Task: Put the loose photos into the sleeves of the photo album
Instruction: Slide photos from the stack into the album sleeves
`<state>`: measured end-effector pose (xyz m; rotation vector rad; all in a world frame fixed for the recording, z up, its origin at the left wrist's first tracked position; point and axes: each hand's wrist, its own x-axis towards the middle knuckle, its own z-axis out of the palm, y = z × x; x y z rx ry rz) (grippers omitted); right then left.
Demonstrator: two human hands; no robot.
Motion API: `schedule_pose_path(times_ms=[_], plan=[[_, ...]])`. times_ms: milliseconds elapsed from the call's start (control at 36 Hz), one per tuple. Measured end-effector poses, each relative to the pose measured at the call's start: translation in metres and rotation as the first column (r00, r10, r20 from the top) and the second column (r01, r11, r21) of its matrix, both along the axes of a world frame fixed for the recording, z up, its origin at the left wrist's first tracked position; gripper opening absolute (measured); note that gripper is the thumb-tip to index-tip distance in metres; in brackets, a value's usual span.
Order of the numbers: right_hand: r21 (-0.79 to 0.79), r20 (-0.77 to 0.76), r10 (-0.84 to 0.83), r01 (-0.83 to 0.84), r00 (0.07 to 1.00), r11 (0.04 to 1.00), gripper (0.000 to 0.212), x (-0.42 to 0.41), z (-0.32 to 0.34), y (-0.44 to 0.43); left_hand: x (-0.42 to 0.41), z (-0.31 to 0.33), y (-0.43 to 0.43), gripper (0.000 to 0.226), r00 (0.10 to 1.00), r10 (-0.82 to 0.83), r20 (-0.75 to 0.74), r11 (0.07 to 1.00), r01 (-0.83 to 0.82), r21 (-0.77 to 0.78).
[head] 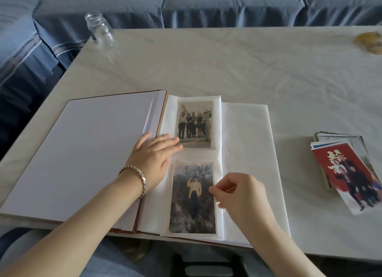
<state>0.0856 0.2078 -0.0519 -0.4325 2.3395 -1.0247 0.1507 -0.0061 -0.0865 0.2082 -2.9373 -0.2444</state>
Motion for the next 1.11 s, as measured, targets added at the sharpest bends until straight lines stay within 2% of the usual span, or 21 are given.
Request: schedule_pose_path(times_ms=[194,278,361,417,500,583,694,750,861,944,1028,1111], plan=[[0.100,-0.133,0.087,-0.074,0.987,0.992,0.015,0.005,0.003,-0.003,0.000,0.003,0.001,0.043,1.000,-0.006,0.005,1.000,0.006,-0.019],[0.115,-0.124,0.114,-0.100,0.986,0.988,0.015,0.006,0.004,-0.005,-0.001,0.004,0.001,0.042,1.000,-0.006,0.009,1.000,0.006,-0.006],[0.078,-0.011,0.080,-0.079,0.997,0.994,0.016,0.006,0.004,-0.008,-0.001,0.004,0.002,0.041,1.000,0.002,0.008,1.000,-0.002,0.003],[-0.020,0.155,0.011,-0.008,0.988,1.000,0.013,0.006,0.004,-0.011,0.000,0.003,0.002,0.040,1.000,0.015,0.015,1.000,-0.015,0.011],[-0.149,0.401,-0.070,0.140,0.914,0.979,0.007,0.004,0.005,-0.012,0.000,0.004,0.002,0.040,0.999,0.032,0.028,0.999,-0.033,0.011],[-0.146,0.447,-0.085,0.167,0.890,0.975,0.008,0.001,0.002,-0.010,0.000,0.004,0.004,0.039,0.998,0.045,0.040,0.999,-0.046,0.029],[-0.085,0.340,-0.050,0.084,0.939,0.993,0.008,-0.002,-0.004,-0.006,0.001,0.008,0.004,0.039,0.996,0.059,0.060,0.997,-0.061,0.036],[-0.047,0.277,-0.017,0.032,0.961,0.998,0.015,-0.003,-0.004,-0.005,0.000,0.014,0.008,0.044,0.993,0.068,0.101,0.998,-0.068,-0.007],[0.031,0.125,0.048,-0.052,0.991,0.998,0.022,-0.017,-0.001,0.005,-0.014,0.030,0.030,0.046,0.921,0.179,0.345,0.982,-0.144,-0.126],[-0.010,0.010,-0.064,0.064,0.998,0.998,0.011,-0.044,0.003,0.029,-0.027,0.036,0.046,0.053,0.886,0.249,0.391,0.963,-0.183,-0.198],[0.022,-0.268,-0.167,0.179,0.949,0.984,0.008,-0.078,0.007,0.067,-0.040,0.039,0.060,0.053,0.876,0.279,0.393,0.955,-0.208,-0.213],[0.152,-0.441,-0.175,0.266,0.880,0.952,0.027,-0.108,0.010,0.103,-0.054,0.039,0.075,0.056,0.886,0.245,0.394,0.970,-0.228,-0.090]])
